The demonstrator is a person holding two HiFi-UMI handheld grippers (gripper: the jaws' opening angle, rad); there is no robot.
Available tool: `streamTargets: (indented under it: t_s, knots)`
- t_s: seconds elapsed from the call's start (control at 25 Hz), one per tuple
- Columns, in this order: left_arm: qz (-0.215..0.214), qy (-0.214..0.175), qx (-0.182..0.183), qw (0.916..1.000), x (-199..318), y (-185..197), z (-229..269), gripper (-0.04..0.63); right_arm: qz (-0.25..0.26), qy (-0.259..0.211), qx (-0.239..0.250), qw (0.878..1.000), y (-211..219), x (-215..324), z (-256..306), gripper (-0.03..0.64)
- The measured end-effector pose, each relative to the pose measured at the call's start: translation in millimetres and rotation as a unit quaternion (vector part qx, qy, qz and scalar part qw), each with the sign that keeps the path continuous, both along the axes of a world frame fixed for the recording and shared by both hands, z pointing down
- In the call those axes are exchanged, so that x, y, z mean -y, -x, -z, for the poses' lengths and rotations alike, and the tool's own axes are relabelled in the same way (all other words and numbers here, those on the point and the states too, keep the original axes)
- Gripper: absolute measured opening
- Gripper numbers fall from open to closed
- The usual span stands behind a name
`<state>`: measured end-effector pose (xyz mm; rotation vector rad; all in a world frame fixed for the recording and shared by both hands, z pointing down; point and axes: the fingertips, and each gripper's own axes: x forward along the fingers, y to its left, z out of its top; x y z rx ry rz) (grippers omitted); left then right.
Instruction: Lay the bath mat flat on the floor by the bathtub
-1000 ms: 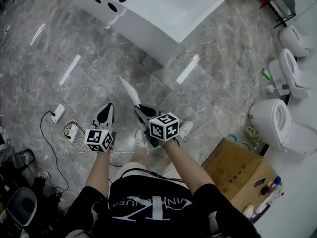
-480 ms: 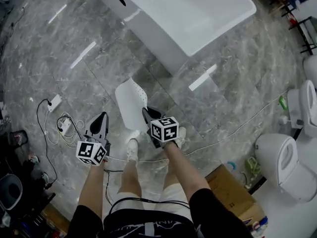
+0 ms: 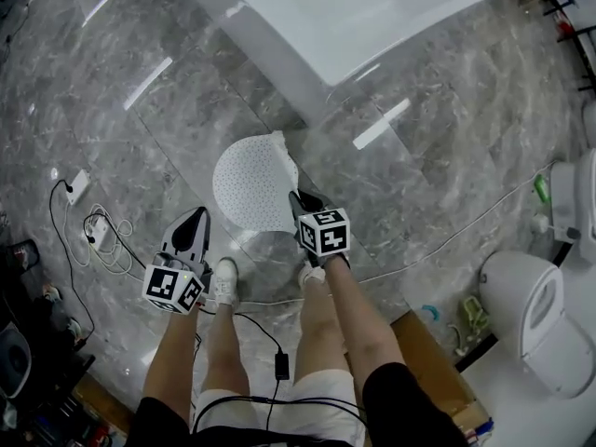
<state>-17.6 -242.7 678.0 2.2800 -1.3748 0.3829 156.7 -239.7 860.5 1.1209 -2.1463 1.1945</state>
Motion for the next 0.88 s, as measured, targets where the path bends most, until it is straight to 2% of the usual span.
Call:
streamTargets:
  t_s: [0.2,0.4,0.88]
  knots:
    - [-0.017,0.005,0.005,0.9998,16.7,-33.1,-38.8,0.014,-0.014,0.007,-0.021,1.000,-56.9,16.9,-42.1,0.043]
    - [-0.014,0.011,0.008,0.9998,34.5,-54.6,-65.8,0.014,-0.022,0.035,-0.049,0.998,-103.7,29.0,-79.5,0.043]
    - [-0.015,0.024,0.025,0.9993,56.4,-85.7,-110.4,0.014,-0.056,0.074,-0.095,0.991,-193.9,41.5,-146.0,0.043]
